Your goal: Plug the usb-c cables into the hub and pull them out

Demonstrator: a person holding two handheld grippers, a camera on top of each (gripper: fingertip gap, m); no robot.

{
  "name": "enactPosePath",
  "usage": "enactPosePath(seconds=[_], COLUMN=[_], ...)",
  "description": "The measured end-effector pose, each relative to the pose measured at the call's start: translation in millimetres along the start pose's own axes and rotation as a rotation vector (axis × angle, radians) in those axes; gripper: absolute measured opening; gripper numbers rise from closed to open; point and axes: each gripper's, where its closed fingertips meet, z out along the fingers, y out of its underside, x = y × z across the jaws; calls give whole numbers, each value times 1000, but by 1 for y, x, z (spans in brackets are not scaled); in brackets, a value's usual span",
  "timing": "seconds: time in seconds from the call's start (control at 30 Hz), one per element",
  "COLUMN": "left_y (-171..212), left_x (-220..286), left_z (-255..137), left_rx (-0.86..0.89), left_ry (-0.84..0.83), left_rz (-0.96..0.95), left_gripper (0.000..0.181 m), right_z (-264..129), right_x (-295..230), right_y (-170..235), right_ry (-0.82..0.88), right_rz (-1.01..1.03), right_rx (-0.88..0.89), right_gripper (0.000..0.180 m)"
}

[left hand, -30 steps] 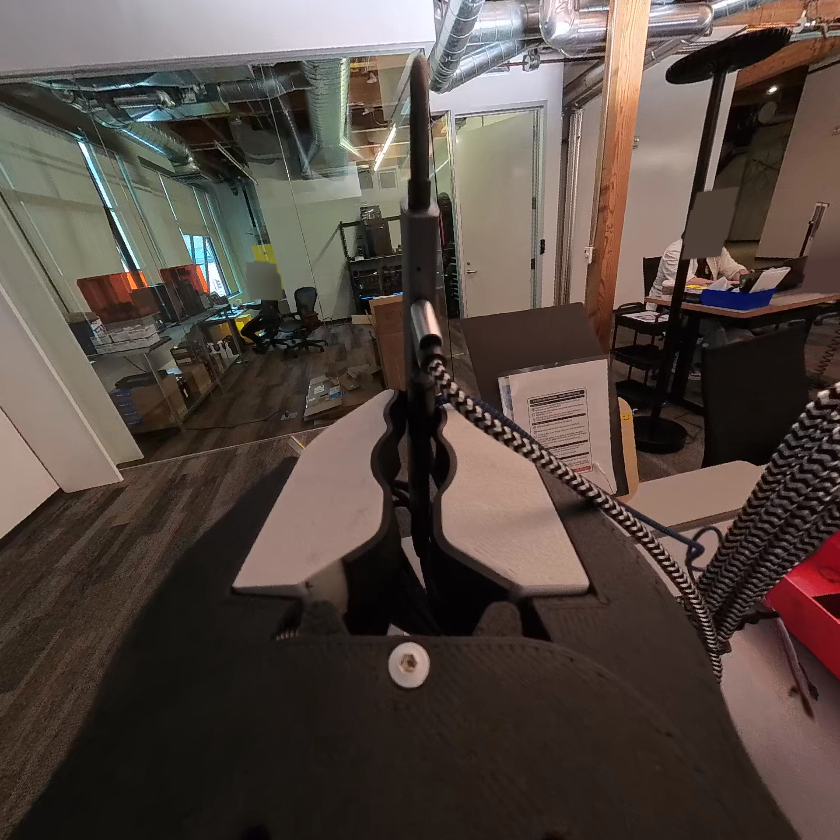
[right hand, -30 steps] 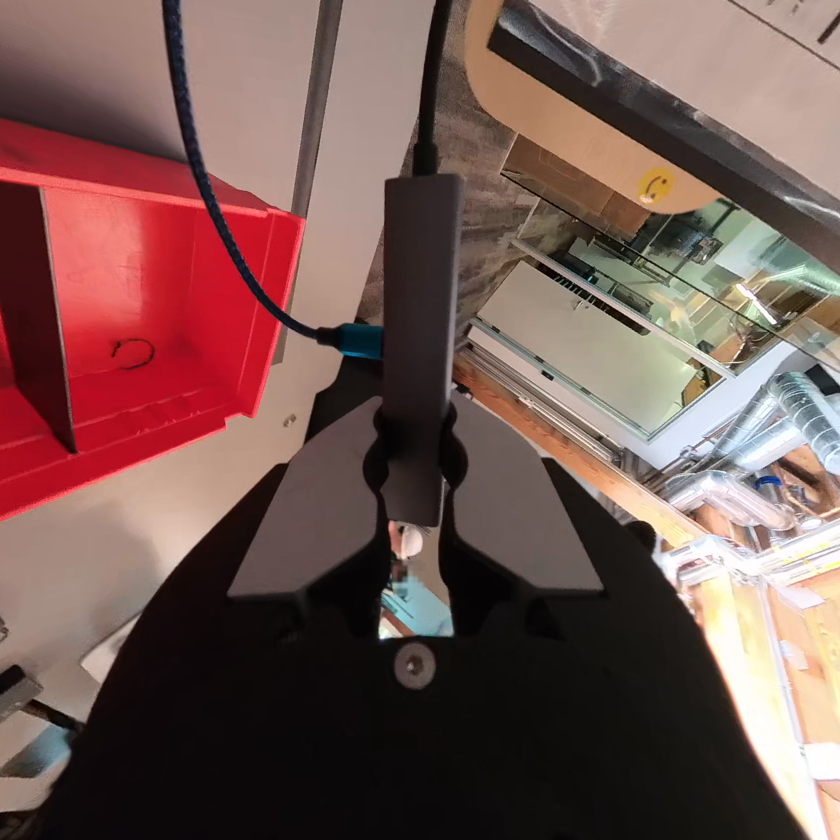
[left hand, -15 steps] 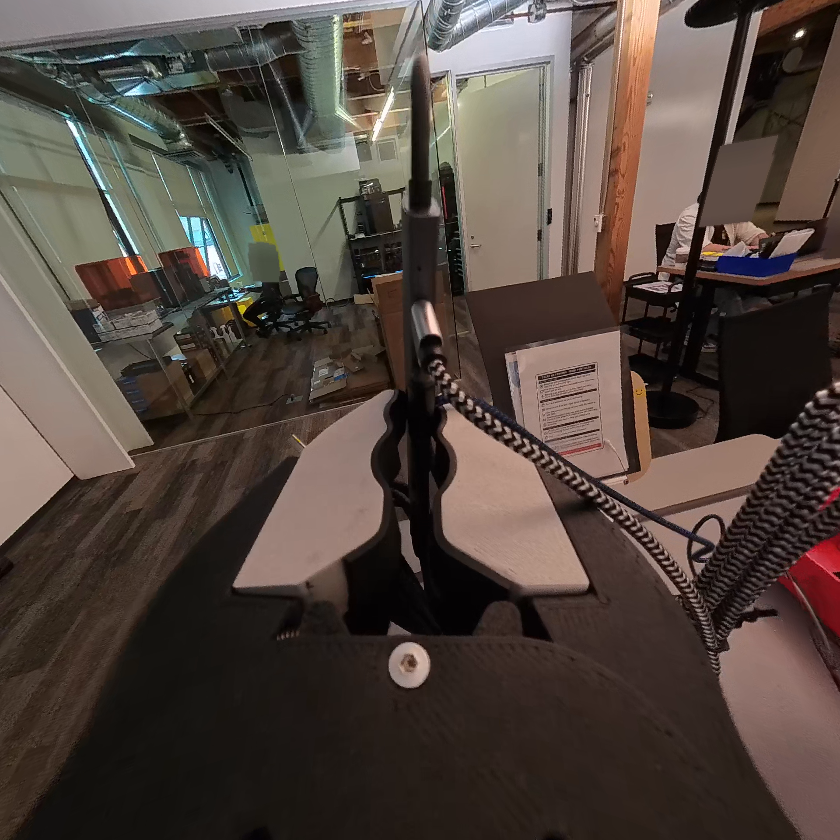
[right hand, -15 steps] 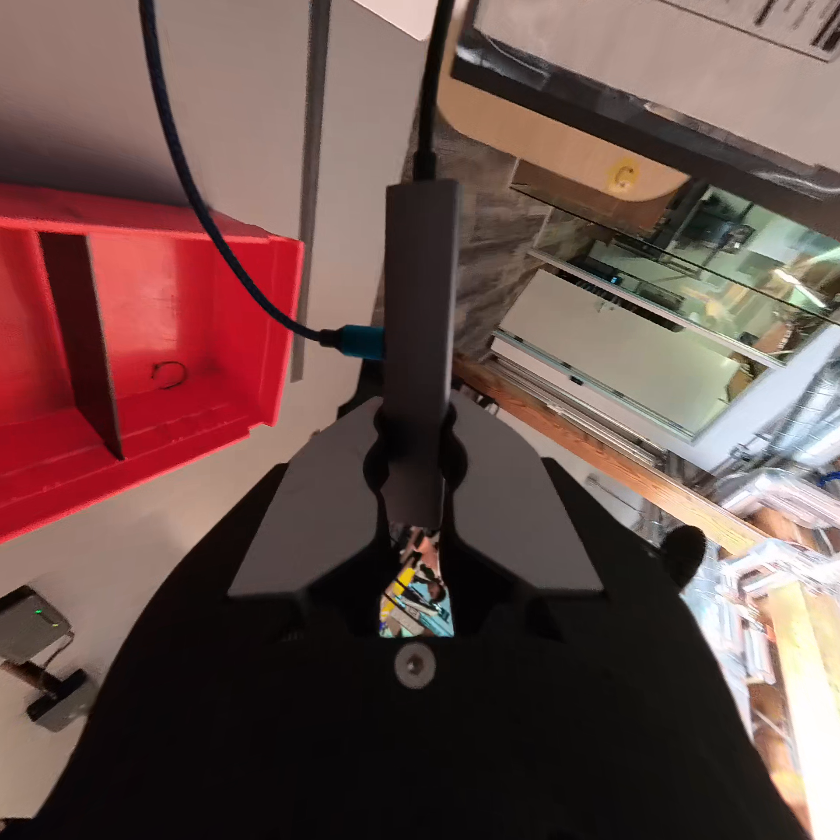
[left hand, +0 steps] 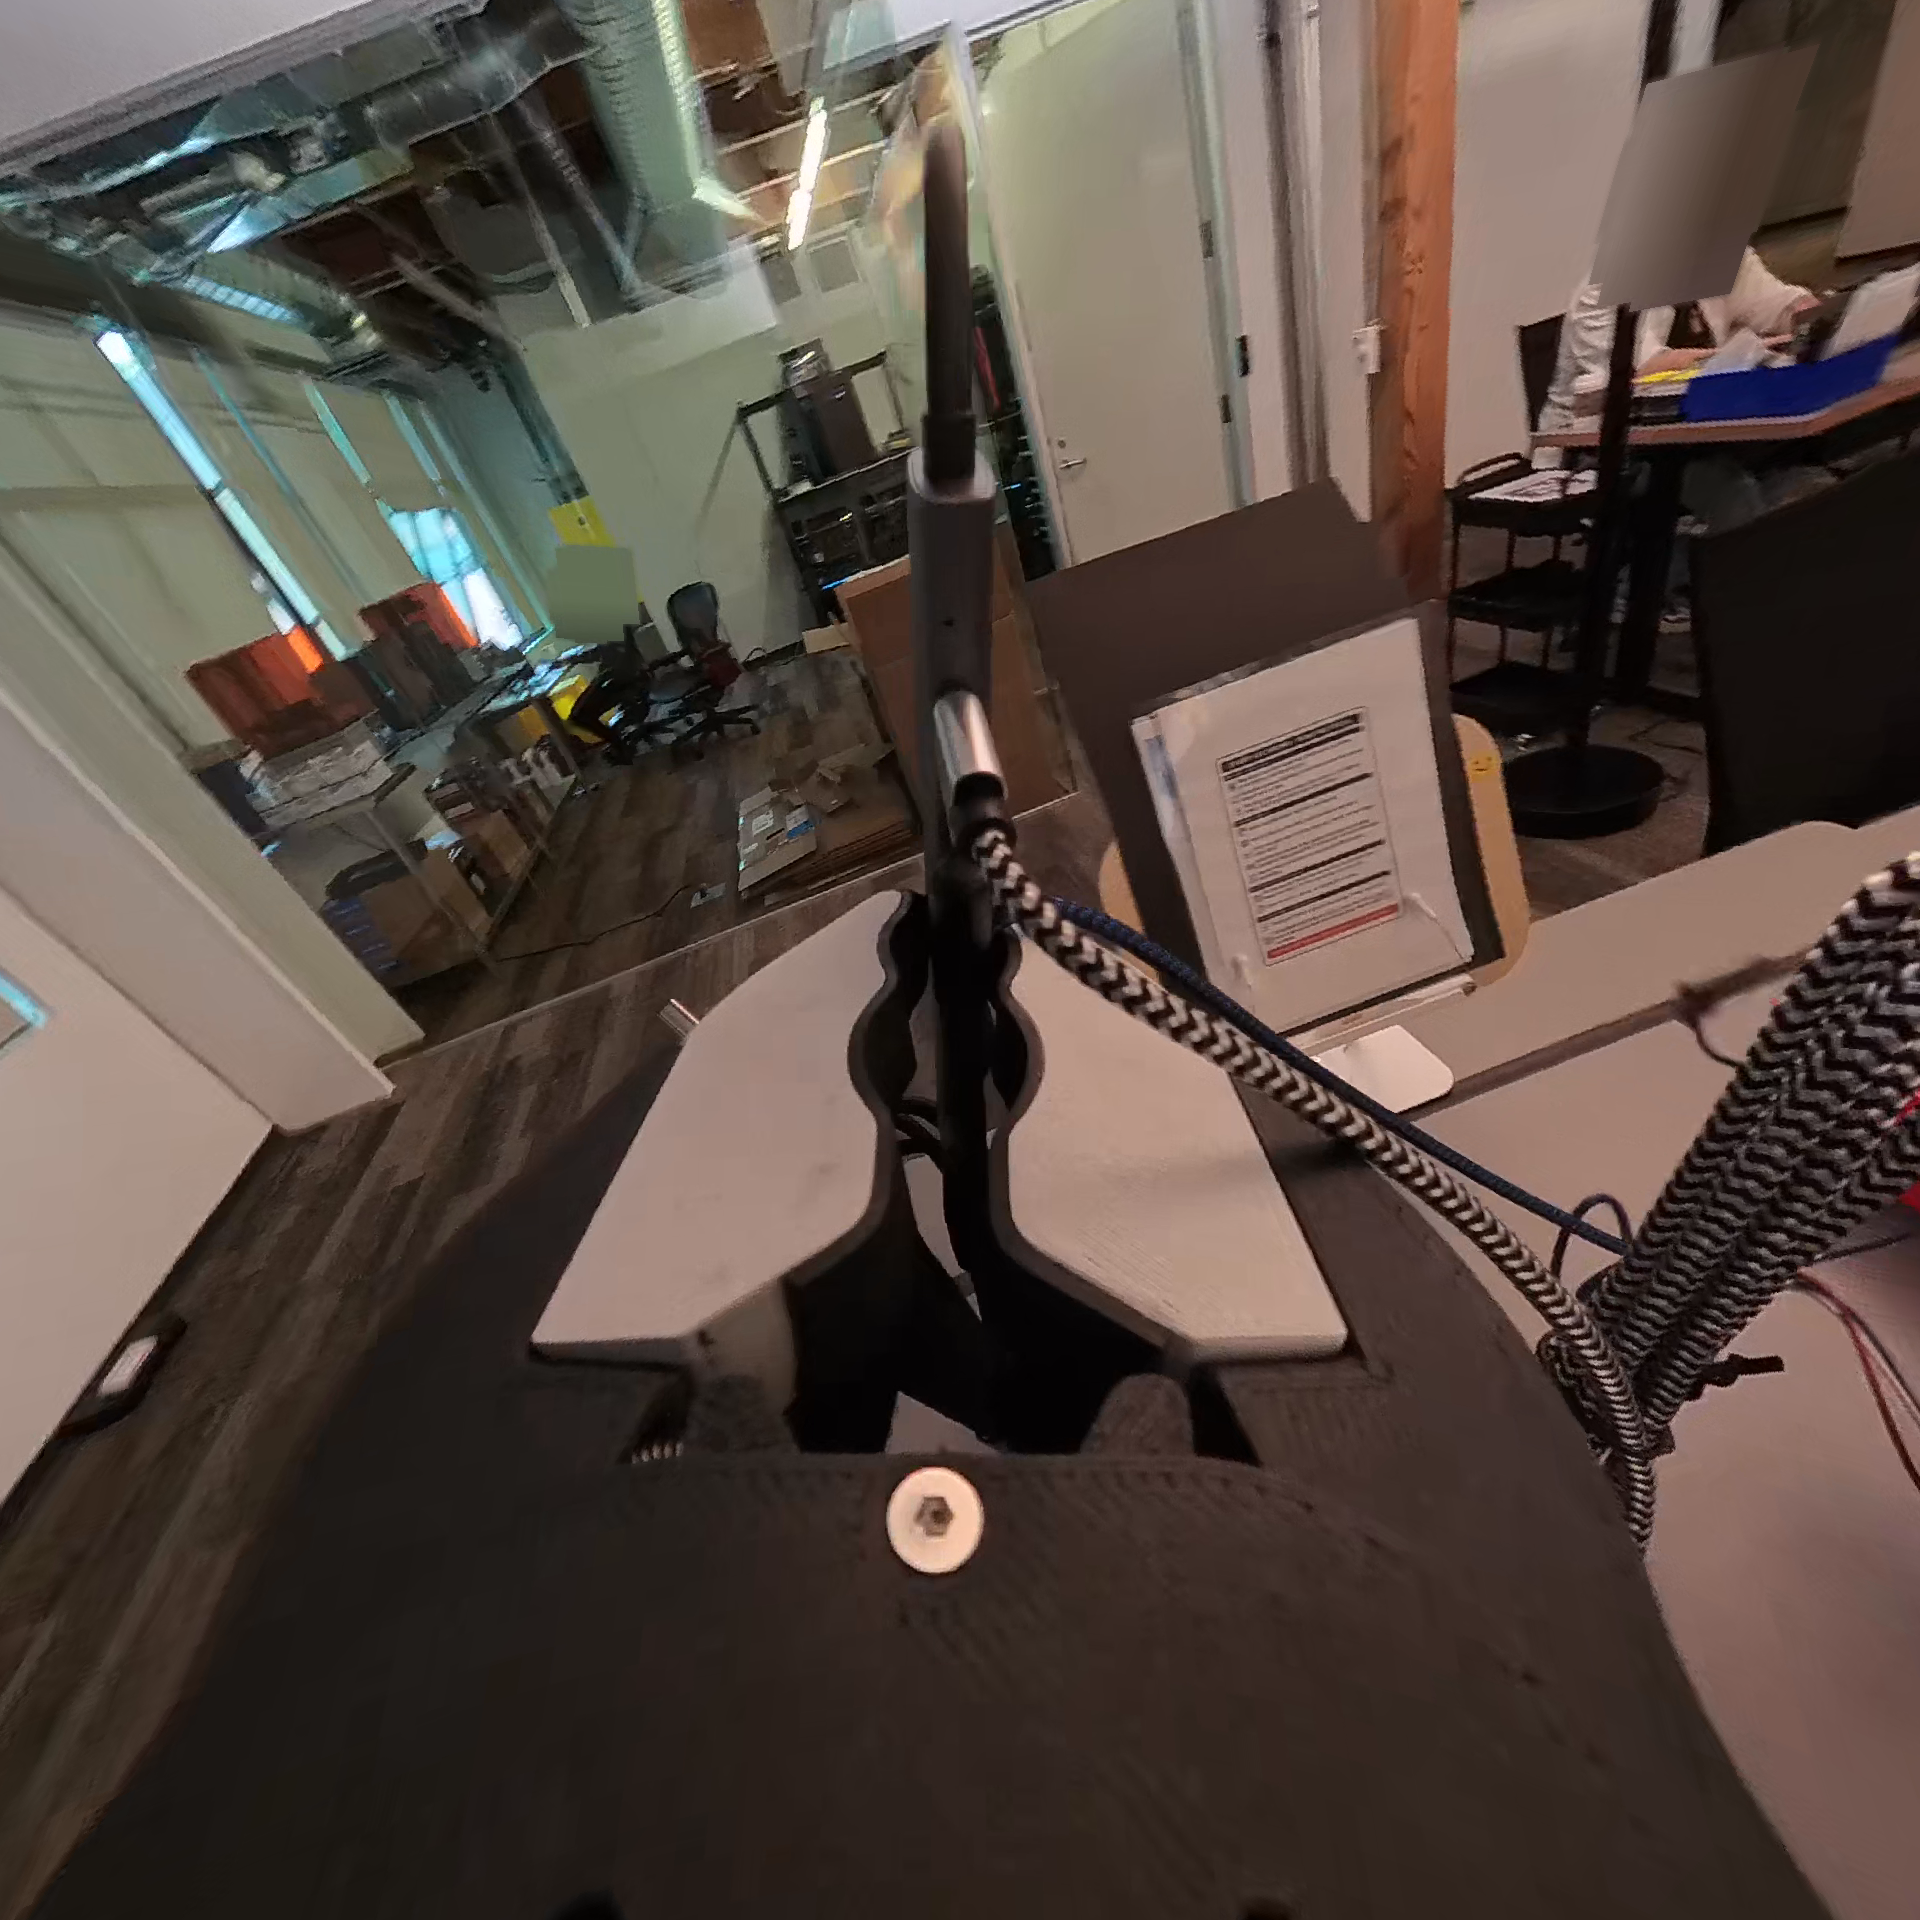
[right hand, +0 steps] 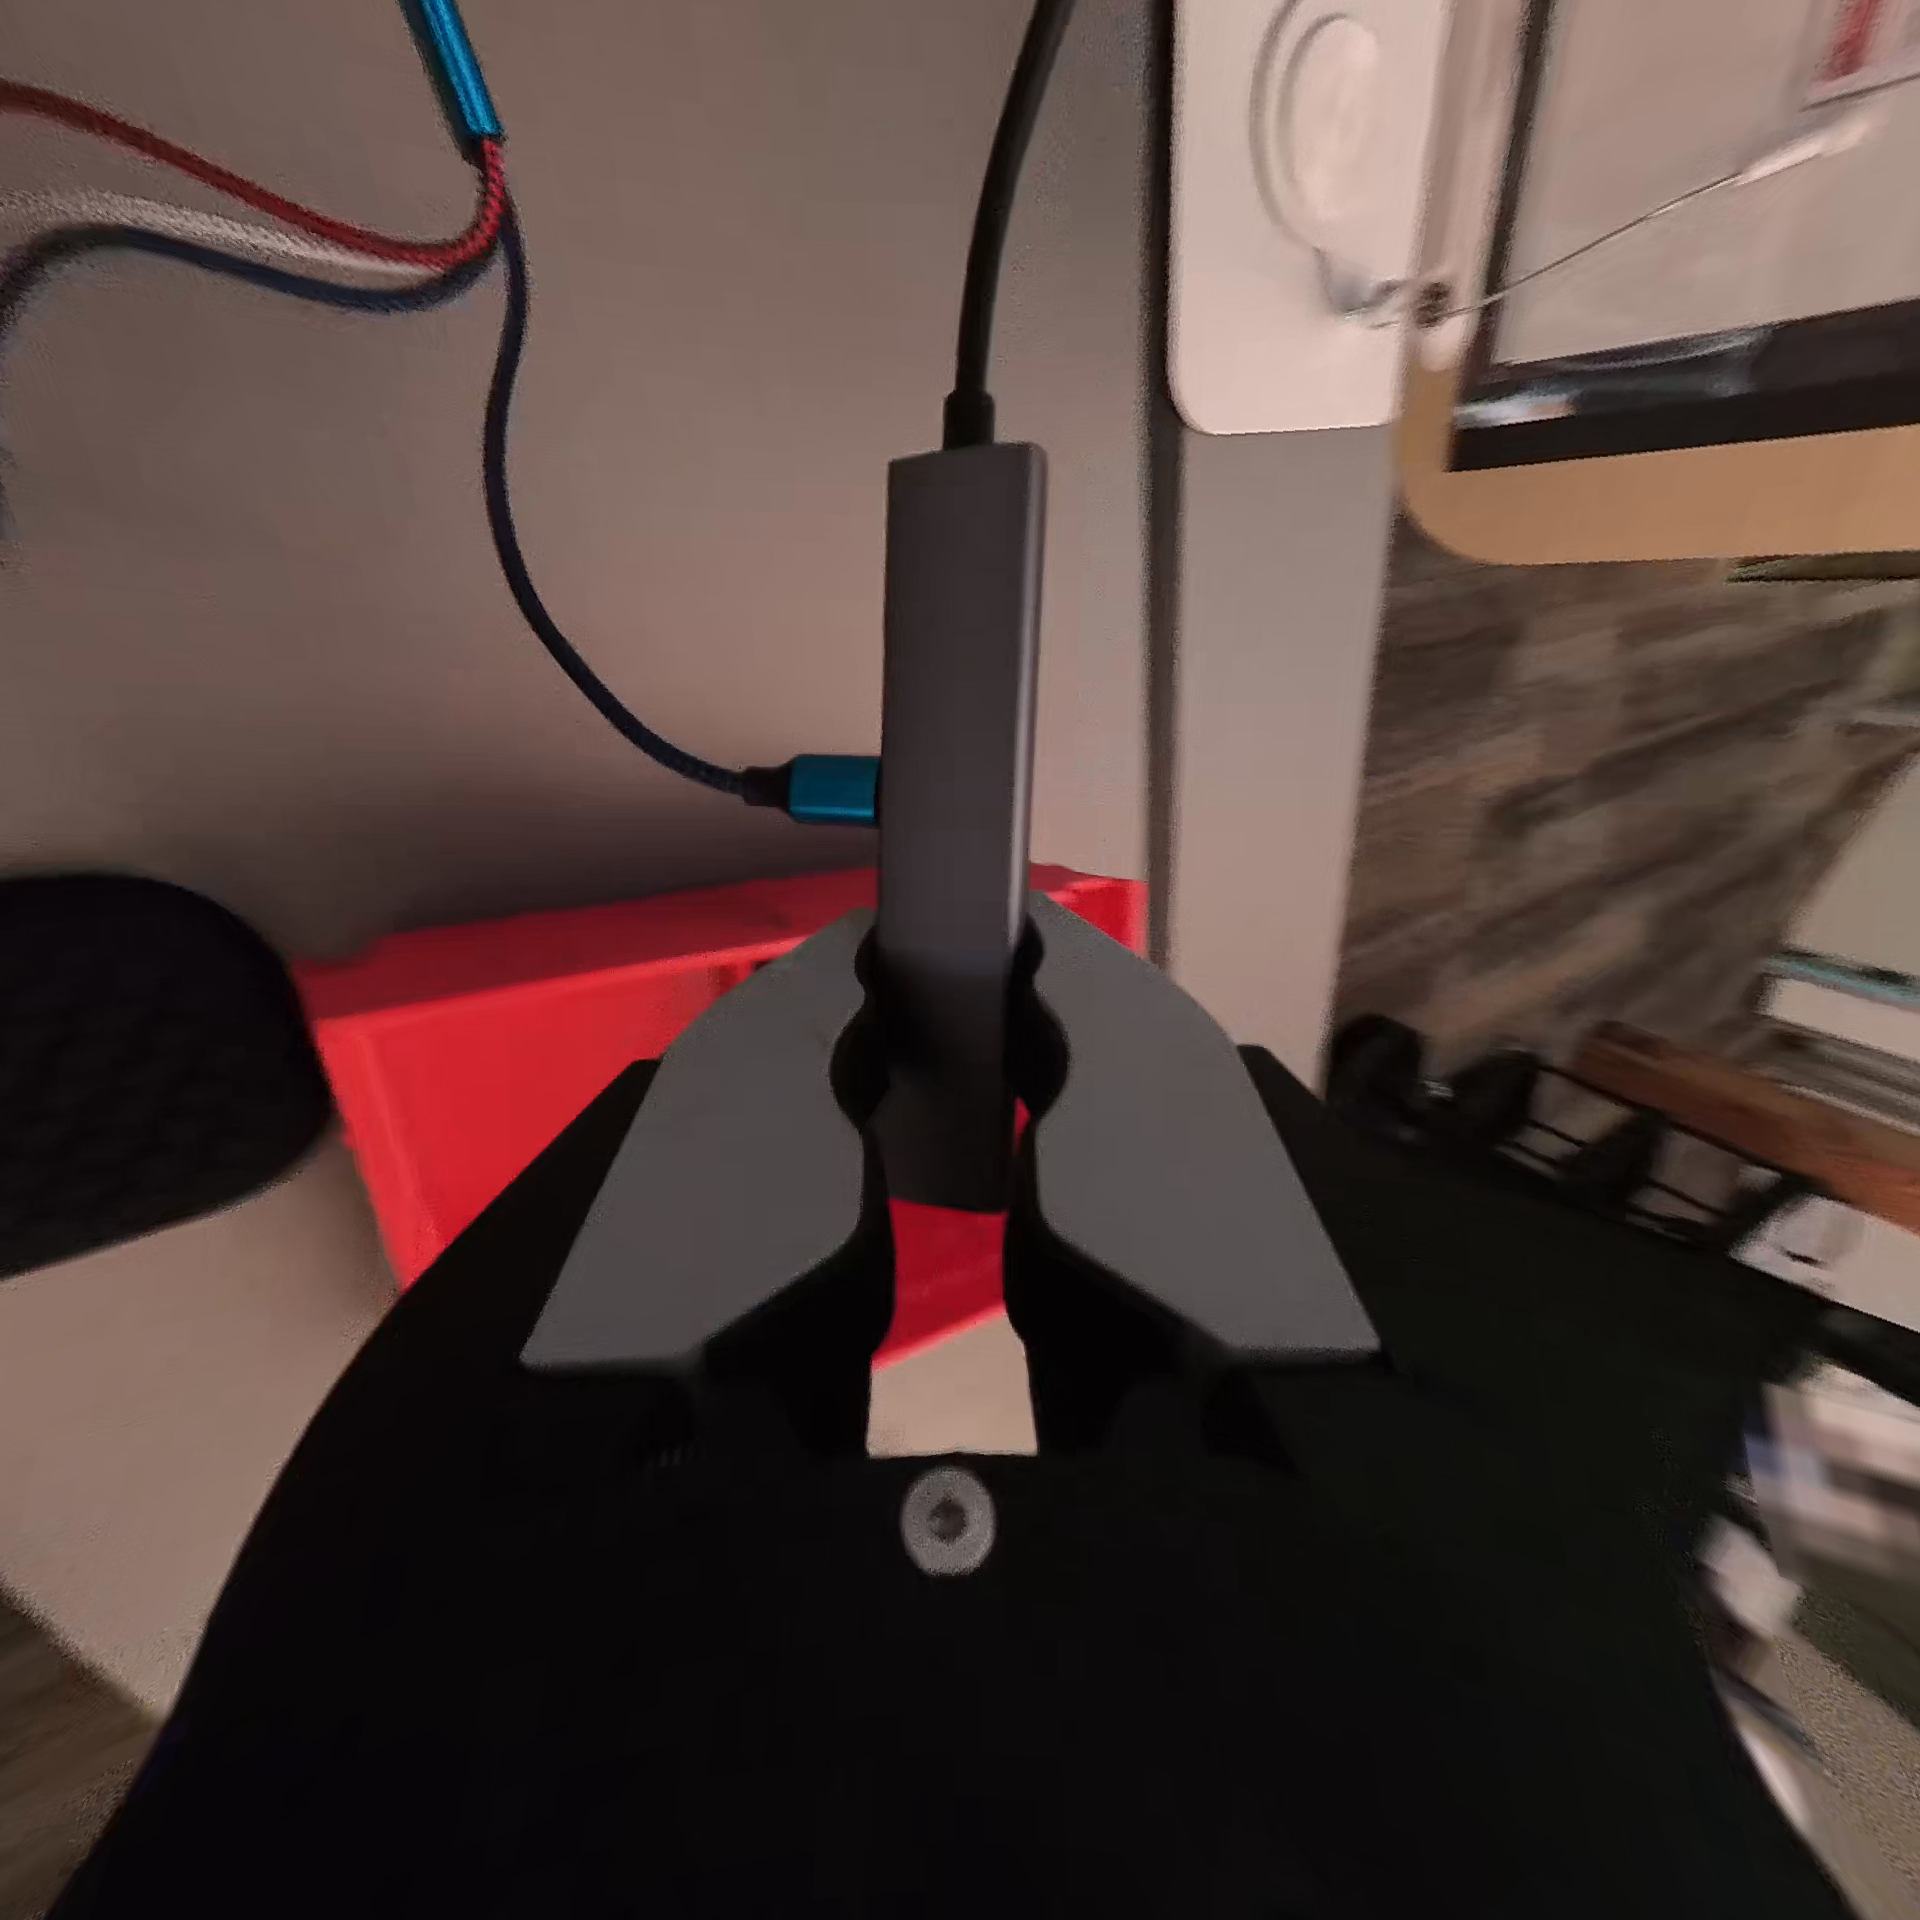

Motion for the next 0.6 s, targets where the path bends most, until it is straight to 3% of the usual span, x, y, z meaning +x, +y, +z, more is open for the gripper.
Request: enactPosePath(seconds=[0.23,0.43,0.6], left_y=[0,15,31], left_x=[62,111,150], left_z=[14,30,40], left_rx=[-1,-32,-24], left_ry=[70,135,240], left_rz=[176,301,311], left_gripper=[10,10,10], right_z=[79,147,171], right_x=[-75,-124,-149], right_y=[-19,-7,1], right_ry=[-365,-512,-589], right_rz=[135,169,187], right_rx=[51,-154,-246], right_gripper=[20,21,21])
